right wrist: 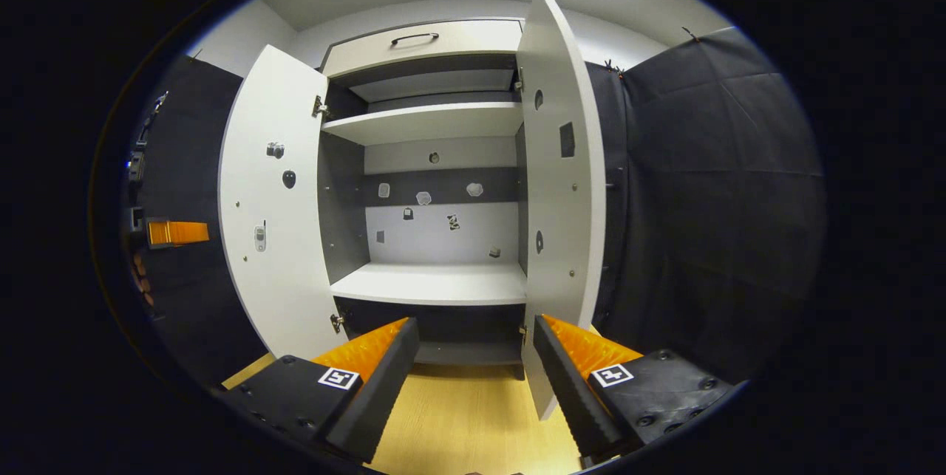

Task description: Open the right door of the double-door shoe cabinet with the right hand, and open the left door with the left hand.

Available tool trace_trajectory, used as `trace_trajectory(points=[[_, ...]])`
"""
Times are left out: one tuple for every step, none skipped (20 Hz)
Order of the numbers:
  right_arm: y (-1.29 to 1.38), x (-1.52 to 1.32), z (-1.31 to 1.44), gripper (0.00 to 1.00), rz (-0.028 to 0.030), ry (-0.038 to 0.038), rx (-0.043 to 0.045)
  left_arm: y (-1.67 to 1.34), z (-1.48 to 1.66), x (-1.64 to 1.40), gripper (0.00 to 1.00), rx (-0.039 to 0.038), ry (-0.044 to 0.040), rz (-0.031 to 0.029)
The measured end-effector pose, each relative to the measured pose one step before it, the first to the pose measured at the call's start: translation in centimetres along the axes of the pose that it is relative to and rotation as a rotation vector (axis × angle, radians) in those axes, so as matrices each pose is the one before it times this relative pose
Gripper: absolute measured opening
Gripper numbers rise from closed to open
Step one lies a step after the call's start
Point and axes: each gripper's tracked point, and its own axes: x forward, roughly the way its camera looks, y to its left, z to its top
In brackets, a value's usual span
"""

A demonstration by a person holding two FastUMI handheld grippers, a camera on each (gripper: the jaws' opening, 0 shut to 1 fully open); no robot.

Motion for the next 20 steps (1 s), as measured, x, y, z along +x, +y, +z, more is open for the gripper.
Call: trace_trajectory(points=[[-0.402,-0.352,0.162,0.98,0.00818,-0.00632,0.00222,-0.895,-0.183,-0.639,0.05,0.02053,-0.00665,0.01382],[-0.398,-0.186,0.213,0.98,0.01129,-0.00261,0.00423,-1.143,-0.163,-0.663,0.05,0.00828,-0.00384,0.00561],[-0.430,-0.259,0.220,0.98,0.01075,-0.00298,0.00375,-1.440,-0.284,-0.598,0.05,-0.00458,-0.00702,-0.00087],[-0.337,-0.263,0.348,0.98,0.00965,-0.00535,0.00148,-1.516,-0.191,-0.553,0.05,-0.01119,-0.00501,-0.00758],[-0.277,-0.223,0.387,0.98,0.00805,-0.00746,0.00004,-1.295,-0.411,-0.528,0.07,-0.00376,-0.00239,0.00081],[-0.282,-0.270,0.309,0.98,0.00687,-0.00679,-0.00002,-0.760,-0.421,-0.448,0.08,0.01065,0.00478,0.01160],[-0.313,-0.158,0.336,0.98,0.00624,-0.00878,0.00049,-0.693,-0.825,-0.437,0.11,0.01349,0.01285,0.01289],[-0.291,-0.123,0.347,0.98,0.00400,-0.00632,0.00222,-0.781,-0.648,-0.349,0.12,0.00775,0.01358,0.00664],[-0.224,-0.143,0.235,0.98,0.00232,-0.00409,0.00422,-0.827,-0.528,-0.331,0.13,0.00168,0.00941,-0.00156],[-0.127,-0.157,0.169,0.98,-0.00078,-0.00386,0.00606,-0.695,-0.232,-0.227,0.14,-0.00200,0.00732,-0.00886],[-0.143,-0.096,0.138,0.98,-0.00297,-0.00237,0.00742,-0.759,-0.175,-0.241,0.19,-0.00026,0.00003,-0.01396],[0.016,-0.169,0.103,0.98,-0.00208,-0.00267,0.00874,-0.289,0.197,-0.178,0.21,0.00375,-0.00963,-0.00621],[-0.084,-0.136,0.111,0.97,-0.00406,-0.00463,0.00667,-0.113,0.343,0.048,0.35,0.00650,-0.01335,-0.00635],[0.016,-0.043,-0.002,0.97,-0.00550,-0.00444,0.00308,0.079,0.295,0.111,0.50,0.00489,-0.01334,0.00142],[0.102,0.062,-0.123,0.97,-0.00559,-0.00181,0.00116,0.426,0.203,0.210,0.64,-0.00019,-0.00794,0.00915],[0.106,0.005,-0.184,0.97,-0.00472,0.00387,-0.00002,0.400,-0.065,0.297,0.71,-0.00134,0.00660,0.01207],[0.259,0.271,-0.218,0.97,-0.00092,0.00793,-0.00063,0.445,-0.299,0.312,0.82,0.00771,0.00954,0.01217],[0.248,0.182,-0.203,0.98,0.00007,0.00505,-0.00200,0.481,0.054,0.313,0.84,0.01508,-0.00264,0.00992],[0.254,0.264,0.049,0.98,-0.00518,-0.00216,-0.00439,0.255,0.158,0.361,0.88,0.01015,-0.00686,0.00088],[0.091,0.216,-0.013,0.98,-0.01085,-0.00517,-0.00304,0.207,-0.086,0.319,0.89,0.00347,-0.00073,-0.00755]])
